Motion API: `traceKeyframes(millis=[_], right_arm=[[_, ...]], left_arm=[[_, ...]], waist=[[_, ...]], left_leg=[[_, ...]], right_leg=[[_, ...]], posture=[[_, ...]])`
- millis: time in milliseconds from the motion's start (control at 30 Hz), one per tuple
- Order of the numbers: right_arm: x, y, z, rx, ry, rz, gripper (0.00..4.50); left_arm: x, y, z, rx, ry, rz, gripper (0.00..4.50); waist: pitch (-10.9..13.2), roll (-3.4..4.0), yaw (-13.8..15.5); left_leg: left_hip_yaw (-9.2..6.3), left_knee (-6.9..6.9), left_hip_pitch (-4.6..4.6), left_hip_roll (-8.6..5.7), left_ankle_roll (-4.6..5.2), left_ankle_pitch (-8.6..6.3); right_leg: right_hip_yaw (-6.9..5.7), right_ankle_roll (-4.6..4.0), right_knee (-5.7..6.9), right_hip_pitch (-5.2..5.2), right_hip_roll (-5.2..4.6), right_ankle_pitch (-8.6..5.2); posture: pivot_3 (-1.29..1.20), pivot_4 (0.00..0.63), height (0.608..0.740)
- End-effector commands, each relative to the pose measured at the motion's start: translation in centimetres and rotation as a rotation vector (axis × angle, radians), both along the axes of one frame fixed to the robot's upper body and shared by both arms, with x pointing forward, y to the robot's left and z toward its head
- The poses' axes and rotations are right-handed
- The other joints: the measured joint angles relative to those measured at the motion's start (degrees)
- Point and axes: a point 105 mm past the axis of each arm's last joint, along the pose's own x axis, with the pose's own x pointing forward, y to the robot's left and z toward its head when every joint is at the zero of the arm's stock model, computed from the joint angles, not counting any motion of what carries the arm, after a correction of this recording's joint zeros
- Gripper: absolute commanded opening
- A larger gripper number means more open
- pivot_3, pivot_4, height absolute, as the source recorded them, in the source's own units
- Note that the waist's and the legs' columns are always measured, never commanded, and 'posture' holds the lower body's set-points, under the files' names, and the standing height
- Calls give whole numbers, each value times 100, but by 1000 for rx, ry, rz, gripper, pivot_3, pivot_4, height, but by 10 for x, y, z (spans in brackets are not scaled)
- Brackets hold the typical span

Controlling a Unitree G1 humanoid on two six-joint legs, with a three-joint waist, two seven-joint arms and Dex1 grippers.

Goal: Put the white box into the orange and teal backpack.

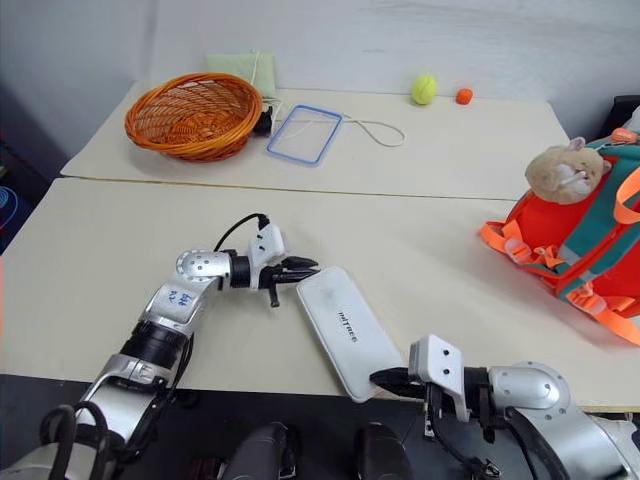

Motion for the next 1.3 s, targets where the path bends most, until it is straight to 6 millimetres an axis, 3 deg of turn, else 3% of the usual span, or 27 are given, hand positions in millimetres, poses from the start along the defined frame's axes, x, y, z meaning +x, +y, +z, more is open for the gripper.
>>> traceKeyframes(millis=[33, 200, 400, 600, 700, 767, 1000, 1300], right_arm=[[17, -17, 9, -31, -50, -46, 0], [29, -33, 22, -23, -6, -60, 0], [-13, -28, 21, -57, 184, 120, 0], [-32, -16, 11, -68, 257, 171, 0], [-37, -13, 4, -85, 272, 175, 0], [-39, -11, -1, -89, 283, 168, 0], [-32, -6, -14, -91, 247, 120, 0], [-5, -15, -5, -98, 168, 72, 0]], left_arm=[[-13, 12, 12, -15, -30, -17, 687], [-29, 28, 5, 12, -19, 14, 687], [-25, 27, 12, -29, -61, 65, 687], [-21, 16, 25, -95, -92, 34, 687], [-17, 12, 27, -123, -93, 23, 116], [-12, 10, 26, -123, -97, 17, 21], [2, -5, 19, -85, -100, 20, 21], [-14, -15, 10, -72, -37, -67, 21]], waist=[[0, 0, -14], [0, 1, -5], [0, 1, 41], [0, 1, 7], [0, 1, -1], [0, 1, 2], [0, 0, 13], [0, 0, -2]], left_leg=[[1, -1, 1, -3, 1, 0], [0, -3, 4, -1, 2, -1], [-8, -1, 0, -4, 18, -8], [-7, 3, 1, -5, 22, -10], [-5, -1, 4, -3, 19, -8], [-5, 1, 4, -4, 18, -8], [-4, 4, 2, -8, 17, -8], [-4, 3, 3, -5, 15, -6]], right_leg=[[1, 0, 0, 1, -3, 0], [1, 0, 0, 4, -3, 0], [-5, 0, -6, 10, -11, 0], [-5, 0, -8, 15, -11, 0], [-5, 0, -8, 14, -8, 0], [-5, 0, -8, 14, -8, 0], [-6, 0, -8, 13, -9, 0], [-5, 0, -7, 12, -7, 0]], posture=[[0, 150, 740], [0, 150, 740], [0, 150, 740], [0, 150, 740], [0, 150, 740], [0, 150, 740], [0, 150, 740], [0, 150, 740]])
